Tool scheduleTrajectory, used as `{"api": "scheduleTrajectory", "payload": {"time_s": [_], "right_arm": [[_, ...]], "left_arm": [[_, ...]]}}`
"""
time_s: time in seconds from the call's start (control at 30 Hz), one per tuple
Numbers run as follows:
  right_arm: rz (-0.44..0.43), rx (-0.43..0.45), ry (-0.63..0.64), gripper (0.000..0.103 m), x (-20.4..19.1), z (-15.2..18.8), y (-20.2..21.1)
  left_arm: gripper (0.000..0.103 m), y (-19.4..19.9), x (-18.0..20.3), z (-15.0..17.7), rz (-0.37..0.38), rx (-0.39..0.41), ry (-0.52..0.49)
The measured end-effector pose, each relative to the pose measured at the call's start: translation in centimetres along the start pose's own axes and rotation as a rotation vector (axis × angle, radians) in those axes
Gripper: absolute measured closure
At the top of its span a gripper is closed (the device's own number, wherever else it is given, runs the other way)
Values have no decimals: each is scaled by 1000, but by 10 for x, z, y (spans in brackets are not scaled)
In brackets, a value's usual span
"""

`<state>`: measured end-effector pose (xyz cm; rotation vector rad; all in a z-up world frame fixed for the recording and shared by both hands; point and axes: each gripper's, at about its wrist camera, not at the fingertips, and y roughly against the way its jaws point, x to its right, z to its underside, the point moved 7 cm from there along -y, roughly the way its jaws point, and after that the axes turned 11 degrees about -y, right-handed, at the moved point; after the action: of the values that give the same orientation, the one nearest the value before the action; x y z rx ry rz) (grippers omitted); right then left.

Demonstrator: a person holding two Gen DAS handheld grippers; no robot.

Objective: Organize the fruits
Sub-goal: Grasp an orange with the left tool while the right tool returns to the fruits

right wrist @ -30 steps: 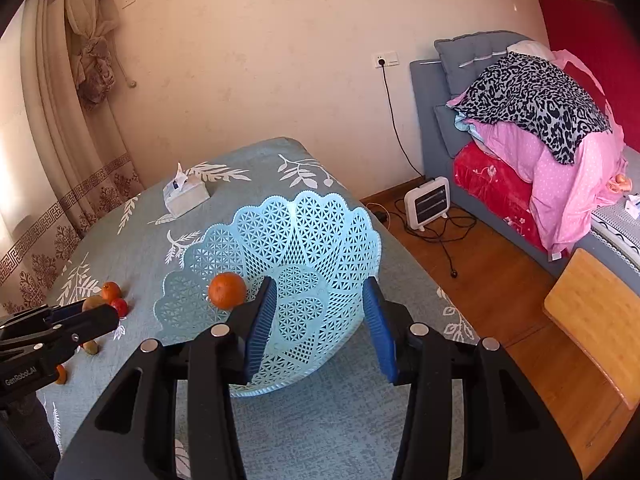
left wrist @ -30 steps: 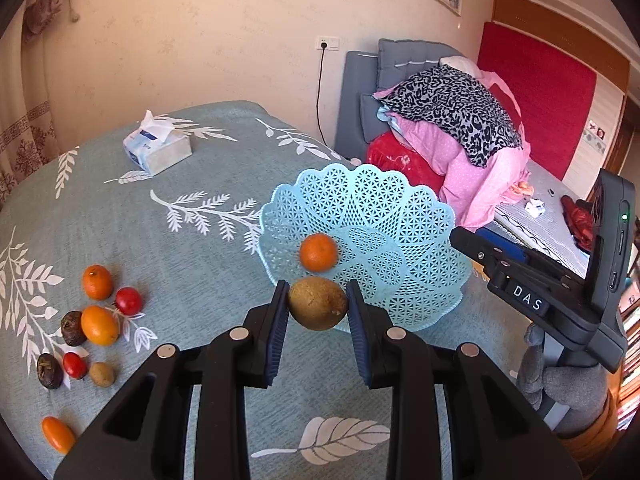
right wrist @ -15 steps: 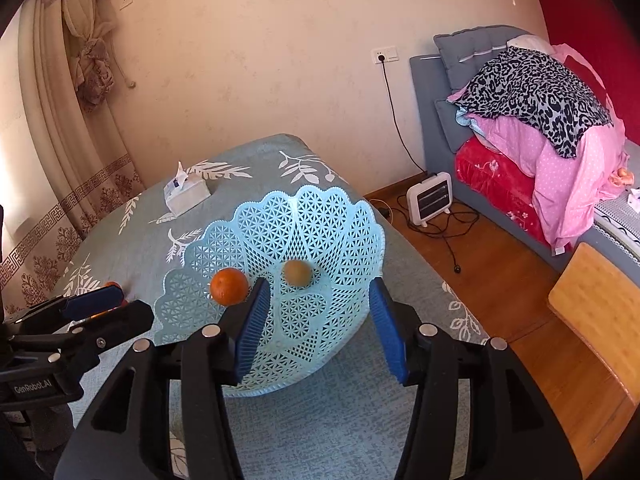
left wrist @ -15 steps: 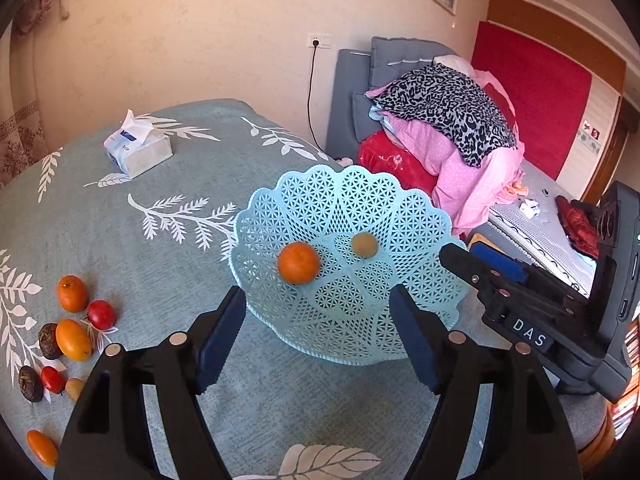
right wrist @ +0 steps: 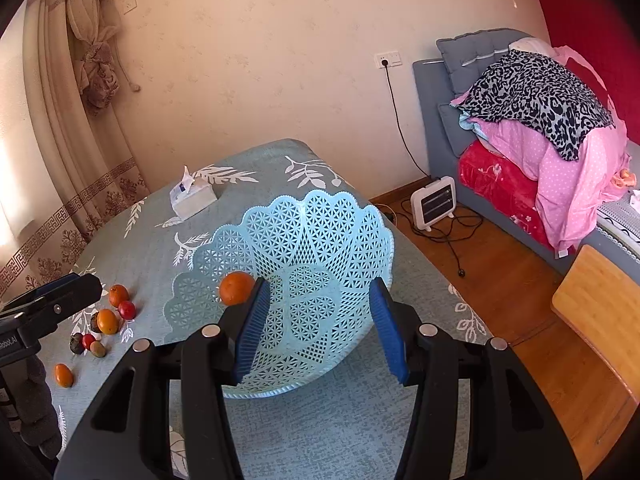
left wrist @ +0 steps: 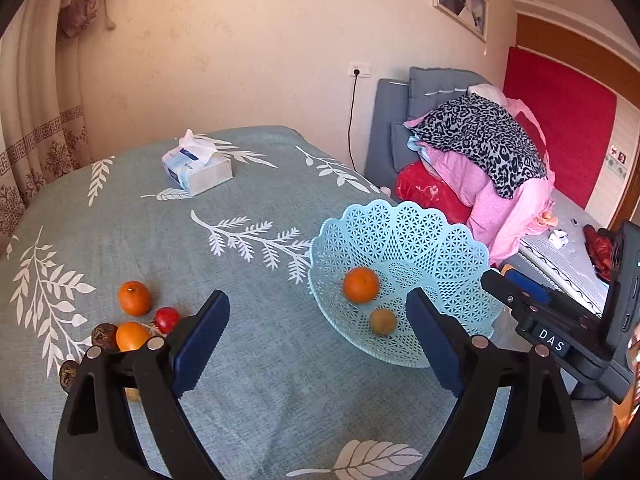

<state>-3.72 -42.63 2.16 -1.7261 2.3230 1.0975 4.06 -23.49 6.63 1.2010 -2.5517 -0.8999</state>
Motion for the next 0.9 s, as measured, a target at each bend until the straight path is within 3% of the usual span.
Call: {"api": "scheduleTrajectory", "payload": {"time_s": [0.27, 0.37, 0.9], "right_arm": [[-39, 10, 29, 50, -15, 1, 7], [-50, 24, 51, 41, -25, 2, 11], [-143, -44, 167, 41, -93, 25, 5]], "left_arm": [[13, 24, -32, 10, -90, 29, 28], [13, 36, -47, 17, -120, 35, 48], [12, 86, -133, 81, -308, -5, 171]]}}
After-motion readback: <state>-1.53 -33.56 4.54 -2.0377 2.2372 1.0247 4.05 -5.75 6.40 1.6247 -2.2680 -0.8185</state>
